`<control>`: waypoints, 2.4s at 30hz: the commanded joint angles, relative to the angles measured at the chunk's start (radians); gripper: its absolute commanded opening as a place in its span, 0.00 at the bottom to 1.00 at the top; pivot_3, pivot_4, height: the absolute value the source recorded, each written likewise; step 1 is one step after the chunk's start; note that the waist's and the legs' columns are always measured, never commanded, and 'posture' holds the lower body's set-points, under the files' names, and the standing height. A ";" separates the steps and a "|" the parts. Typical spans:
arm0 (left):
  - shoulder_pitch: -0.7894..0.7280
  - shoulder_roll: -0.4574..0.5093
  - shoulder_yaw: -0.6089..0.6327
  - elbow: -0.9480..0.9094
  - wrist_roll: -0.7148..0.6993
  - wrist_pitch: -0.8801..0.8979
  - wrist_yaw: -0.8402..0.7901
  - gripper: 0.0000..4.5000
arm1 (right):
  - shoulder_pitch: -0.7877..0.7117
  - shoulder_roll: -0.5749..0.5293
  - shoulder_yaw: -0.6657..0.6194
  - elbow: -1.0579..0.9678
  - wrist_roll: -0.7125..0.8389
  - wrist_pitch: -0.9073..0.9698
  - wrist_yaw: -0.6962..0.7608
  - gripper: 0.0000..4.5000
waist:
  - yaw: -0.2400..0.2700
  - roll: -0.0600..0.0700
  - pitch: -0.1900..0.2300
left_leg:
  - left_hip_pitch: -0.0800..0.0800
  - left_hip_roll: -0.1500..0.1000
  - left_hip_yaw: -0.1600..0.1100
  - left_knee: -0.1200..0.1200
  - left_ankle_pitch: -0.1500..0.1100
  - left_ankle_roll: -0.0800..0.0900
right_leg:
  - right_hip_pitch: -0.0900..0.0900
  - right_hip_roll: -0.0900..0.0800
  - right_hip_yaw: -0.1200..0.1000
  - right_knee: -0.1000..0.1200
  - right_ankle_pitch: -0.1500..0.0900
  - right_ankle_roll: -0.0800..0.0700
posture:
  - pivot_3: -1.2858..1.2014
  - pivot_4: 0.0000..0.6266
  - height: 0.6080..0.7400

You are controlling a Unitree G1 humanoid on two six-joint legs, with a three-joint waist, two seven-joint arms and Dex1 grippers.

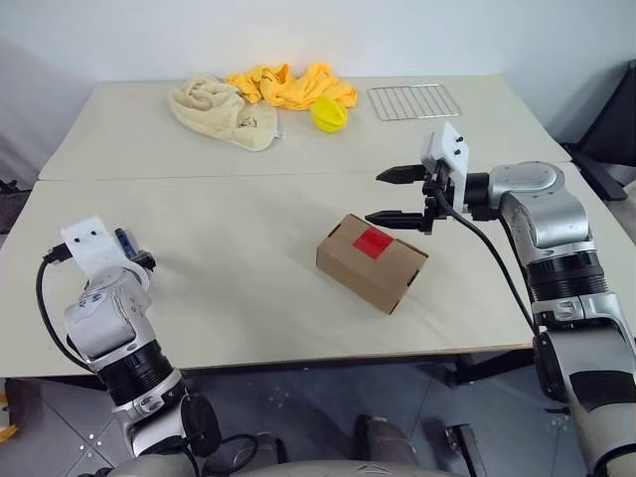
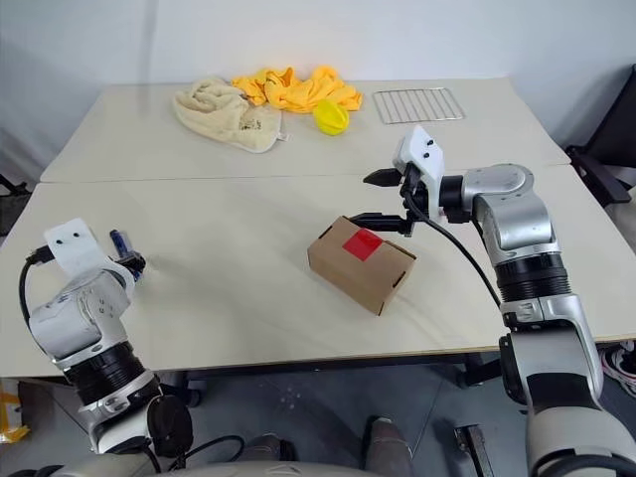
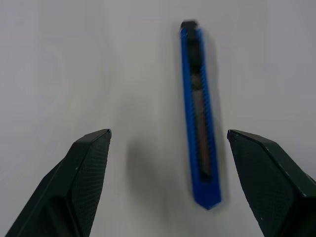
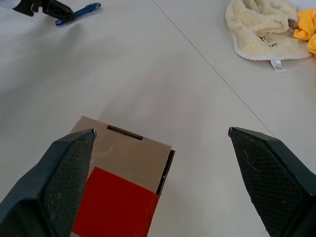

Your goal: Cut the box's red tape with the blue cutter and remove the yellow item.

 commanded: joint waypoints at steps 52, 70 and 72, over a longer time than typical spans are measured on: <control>0.015 0.038 -0.013 0.036 -0.007 0.083 -0.015 0.09 | -0.019 -0.018 -0.027 -0.033 -0.011 0.008 -0.004 1.00 | -0.004 0.000 0.000 | 0.003 0.000 0.002 0.000 0.000 0.000 | 0.000 0.000 0.002 0.002 0.000 0.000 | 0.52 0.24 1.00; 0.170 0.627 -0.532 0.059 -0.174 -0.247 -0.736 0.09 | 0.079 -0.096 -0.096 -0.299 0.061 0.143 -0.039 1.00 | 0.001 0.000 0.000 | 0.000 0.000 0.002 0.000 -0.001 -0.002 | -0.003 0.000 0.002 0.003 0.000 -0.001 | 0.52 0.24 1.00; 0.209 0.681 -0.560 0.054 -0.192 -0.373 -0.844 0.09 | 0.115 -0.113 -0.113 -0.372 0.083 0.187 -0.057 1.00 | 0.000 0.000 0.000 | 0.000 0.000 0.002 0.000 -0.001 -0.002 | -0.003 0.000 0.002 0.002 0.000 -0.001 | 0.52 0.24 1.00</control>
